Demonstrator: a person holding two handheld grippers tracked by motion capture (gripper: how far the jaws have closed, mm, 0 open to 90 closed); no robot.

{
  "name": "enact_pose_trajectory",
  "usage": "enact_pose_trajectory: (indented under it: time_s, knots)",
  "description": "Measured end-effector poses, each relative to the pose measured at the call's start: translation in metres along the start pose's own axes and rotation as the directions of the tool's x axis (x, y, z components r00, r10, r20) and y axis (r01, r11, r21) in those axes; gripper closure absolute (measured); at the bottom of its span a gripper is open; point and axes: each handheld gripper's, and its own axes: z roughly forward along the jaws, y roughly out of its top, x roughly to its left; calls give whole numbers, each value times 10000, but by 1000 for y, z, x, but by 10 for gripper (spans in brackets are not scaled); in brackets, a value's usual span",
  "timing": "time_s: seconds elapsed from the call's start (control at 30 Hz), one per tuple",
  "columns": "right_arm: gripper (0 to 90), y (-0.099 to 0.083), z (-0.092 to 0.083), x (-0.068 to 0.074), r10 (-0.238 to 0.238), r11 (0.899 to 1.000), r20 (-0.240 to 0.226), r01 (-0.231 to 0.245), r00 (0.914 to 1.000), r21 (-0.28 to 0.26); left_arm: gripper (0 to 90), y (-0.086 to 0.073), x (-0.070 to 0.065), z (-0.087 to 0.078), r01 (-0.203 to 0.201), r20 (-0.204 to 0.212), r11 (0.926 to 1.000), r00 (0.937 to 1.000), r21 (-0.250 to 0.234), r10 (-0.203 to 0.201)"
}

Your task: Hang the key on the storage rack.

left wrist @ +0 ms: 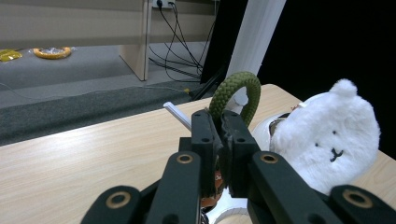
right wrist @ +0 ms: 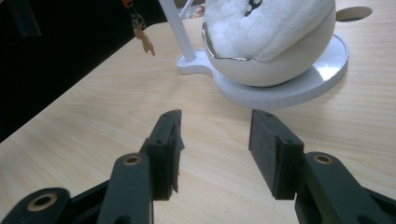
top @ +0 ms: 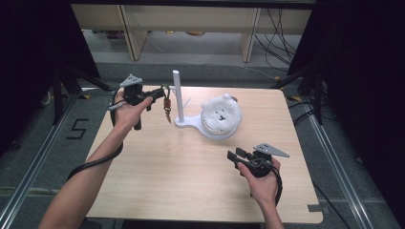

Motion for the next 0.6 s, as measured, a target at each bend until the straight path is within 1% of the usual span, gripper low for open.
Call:
enact_pose_trajectory:
  time_s: [0.03,0.1,0.13,0.2,0.6]
  knots:
    - [548,-1,0,3,325,9995,23,-325,9995,44,843,0,0,1,7,15,10000,10000,-1,-7]
    - [548,0,0,3,324,9995,-10,-324,9995,54,843,0,0,2,16,28,10000,10000,16,-16]
    - [548,0,0,1,134,9999,15,-134,9999,-8,843,-1,0,2,24,21,10000,10000,18,-24]
    - [548,0,-1,1,91,10000,-15,-91,10000,-4,843,-1,0,2,36,5,10000,10000,22,-36]
    - [548,0,-1,0,77,10000,0,-77,10000,3,843,-1,-2,5,-81,-75,9999,9999,78,82]
